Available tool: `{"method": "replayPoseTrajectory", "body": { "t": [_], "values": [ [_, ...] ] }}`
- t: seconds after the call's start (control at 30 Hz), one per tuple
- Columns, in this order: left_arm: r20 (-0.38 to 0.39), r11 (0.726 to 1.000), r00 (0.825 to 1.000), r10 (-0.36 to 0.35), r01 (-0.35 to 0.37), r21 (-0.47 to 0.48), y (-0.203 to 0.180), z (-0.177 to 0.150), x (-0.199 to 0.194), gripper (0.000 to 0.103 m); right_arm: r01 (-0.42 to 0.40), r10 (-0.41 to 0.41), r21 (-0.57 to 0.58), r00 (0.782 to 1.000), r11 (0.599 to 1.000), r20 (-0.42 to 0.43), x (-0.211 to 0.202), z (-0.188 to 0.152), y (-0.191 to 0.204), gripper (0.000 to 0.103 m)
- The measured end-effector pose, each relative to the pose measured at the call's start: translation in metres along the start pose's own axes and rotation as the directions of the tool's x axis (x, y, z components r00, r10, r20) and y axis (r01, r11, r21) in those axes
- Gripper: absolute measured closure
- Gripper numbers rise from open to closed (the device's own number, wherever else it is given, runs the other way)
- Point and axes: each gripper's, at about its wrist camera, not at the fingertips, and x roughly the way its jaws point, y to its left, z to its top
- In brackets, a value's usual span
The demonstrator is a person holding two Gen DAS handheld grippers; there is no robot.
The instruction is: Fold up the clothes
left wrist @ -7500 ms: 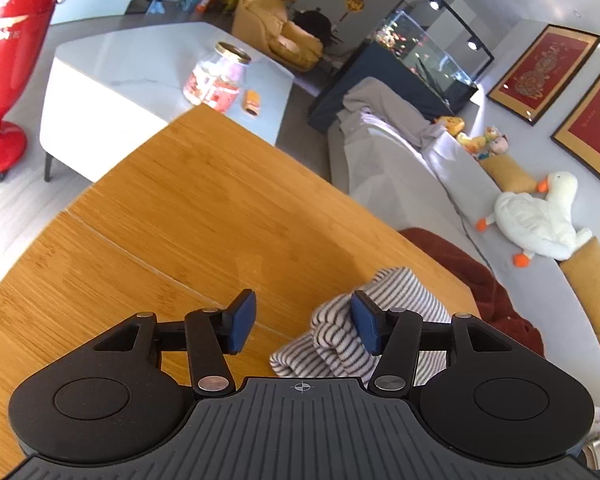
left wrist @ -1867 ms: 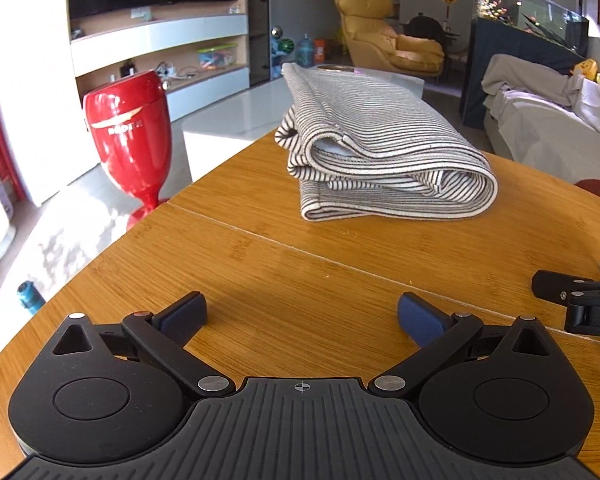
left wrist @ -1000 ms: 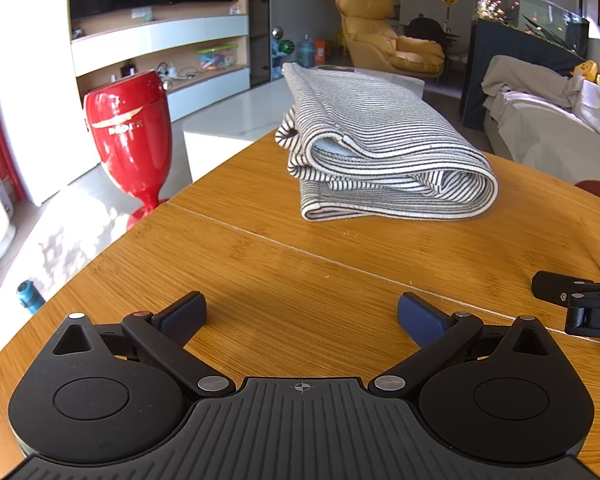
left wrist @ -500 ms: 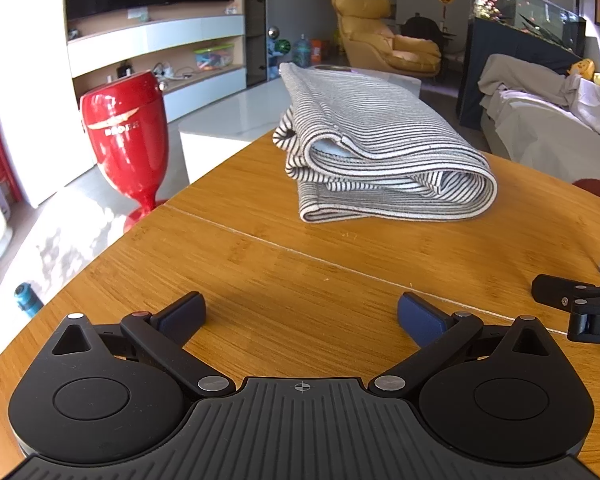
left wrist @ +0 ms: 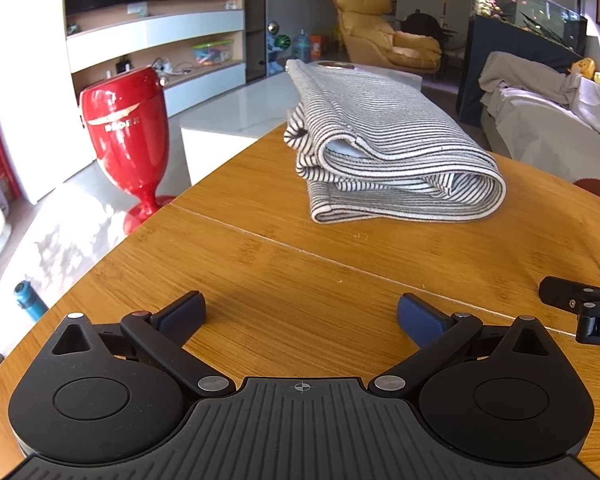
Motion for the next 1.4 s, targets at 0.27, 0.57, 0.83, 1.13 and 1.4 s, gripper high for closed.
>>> {"method": "replayPoseTrajectory", "body": {
  "t": [0.27, 0.57, 0.83, 1.13, 1.4],
  "values": [
    [0.004, 1.000, 1.000, 0.010, -0.010, -0.006, 0.0004, 0.0002, 0.0008, 0.000, 0.000, 0.000, 0.000, 1.000, 1.000, 0.000, 0.0001, 0.0000, 0.0001, 0.000],
    [0.005, 1.000, 1.000, 0.011, -0.011, -0.008, 0.0002, 0.0005, 0.0007, 0.000, 0.000, 0.000, 0.000, 1.000, 1.000, 0.000, 0.0000, 0.0000, 0.0001, 0.000],
    [0.005, 1.000, 1.000, 0.018, -0.018, -0.013, 0.0008, 0.0008, 0.0003, 0.000, 0.000, 0.000, 0.000, 1.000, 1.000, 0.000, 0.0000, 0.0000, 0.0002, 0.000],
    [0.004, 1.000, 1.000, 0.022, -0.022, -0.016, 0.0004, 0.0011, 0.0000, 0.000, 0.000, 0.000, 0.000, 1.000, 1.000, 0.000, -0.0001, 0.0000, 0.0001, 0.000],
    [0.005, 1.000, 1.000, 0.023, -0.023, -0.015, 0.0002, 0.0005, -0.0008, 0.000, 0.000, 0.000, 0.000, 1.000, 1.000, 0.000, -0.0001, 0.0000, 0.0002, 0.000]
  ]
}}
